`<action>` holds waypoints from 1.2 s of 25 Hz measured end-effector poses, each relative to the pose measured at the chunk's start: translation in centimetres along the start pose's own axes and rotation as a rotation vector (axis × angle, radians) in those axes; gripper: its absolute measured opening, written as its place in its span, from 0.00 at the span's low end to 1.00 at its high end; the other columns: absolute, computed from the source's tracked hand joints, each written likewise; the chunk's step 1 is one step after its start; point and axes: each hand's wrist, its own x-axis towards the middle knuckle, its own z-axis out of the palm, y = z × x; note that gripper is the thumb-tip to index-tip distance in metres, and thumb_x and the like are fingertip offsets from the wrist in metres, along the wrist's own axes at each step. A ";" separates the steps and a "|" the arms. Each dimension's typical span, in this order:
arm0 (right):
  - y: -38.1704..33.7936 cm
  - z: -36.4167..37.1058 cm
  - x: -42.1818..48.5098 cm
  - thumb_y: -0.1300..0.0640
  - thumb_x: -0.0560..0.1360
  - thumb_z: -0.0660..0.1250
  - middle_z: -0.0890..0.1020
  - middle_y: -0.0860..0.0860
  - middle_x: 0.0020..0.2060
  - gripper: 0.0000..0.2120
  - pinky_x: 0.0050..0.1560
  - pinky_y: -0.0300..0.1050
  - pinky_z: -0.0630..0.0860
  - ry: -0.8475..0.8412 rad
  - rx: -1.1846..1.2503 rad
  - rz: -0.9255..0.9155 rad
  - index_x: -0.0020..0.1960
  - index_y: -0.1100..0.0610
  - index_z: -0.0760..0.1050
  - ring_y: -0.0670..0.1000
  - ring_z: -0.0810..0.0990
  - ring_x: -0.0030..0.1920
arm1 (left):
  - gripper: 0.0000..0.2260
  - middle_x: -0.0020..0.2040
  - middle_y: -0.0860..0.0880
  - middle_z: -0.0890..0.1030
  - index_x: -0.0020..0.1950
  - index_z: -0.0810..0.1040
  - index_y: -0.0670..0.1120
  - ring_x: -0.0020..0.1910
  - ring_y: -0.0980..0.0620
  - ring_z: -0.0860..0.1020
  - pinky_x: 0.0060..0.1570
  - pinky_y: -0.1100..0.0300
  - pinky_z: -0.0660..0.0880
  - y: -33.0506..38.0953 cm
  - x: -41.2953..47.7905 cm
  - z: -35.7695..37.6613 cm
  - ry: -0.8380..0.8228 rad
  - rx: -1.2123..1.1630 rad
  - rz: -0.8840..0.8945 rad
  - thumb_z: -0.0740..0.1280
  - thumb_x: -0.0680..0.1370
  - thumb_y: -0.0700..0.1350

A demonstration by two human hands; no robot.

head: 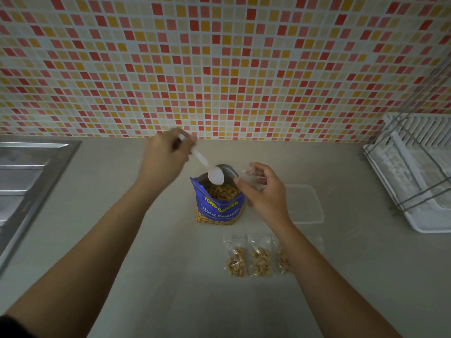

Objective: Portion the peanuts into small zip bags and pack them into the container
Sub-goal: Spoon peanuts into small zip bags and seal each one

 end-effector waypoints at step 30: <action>0.5 -0.8 -0.5 0.51 0.68 0.74 0.74 0.37 0.47 0.24 0.43 0.22 0.70 -0.138 -0.083 0.041 0.61 0.52 0.72 0.36 0.74 0.47 | 0.11 0.34 0.44 0.79 0.48 0.81 0.40 0.33 0.48 0.74 0.33 0.65 0.67 -3.5 -1.7 4.6 -0.190 0.203 -0.019 0.63 0.78 0.46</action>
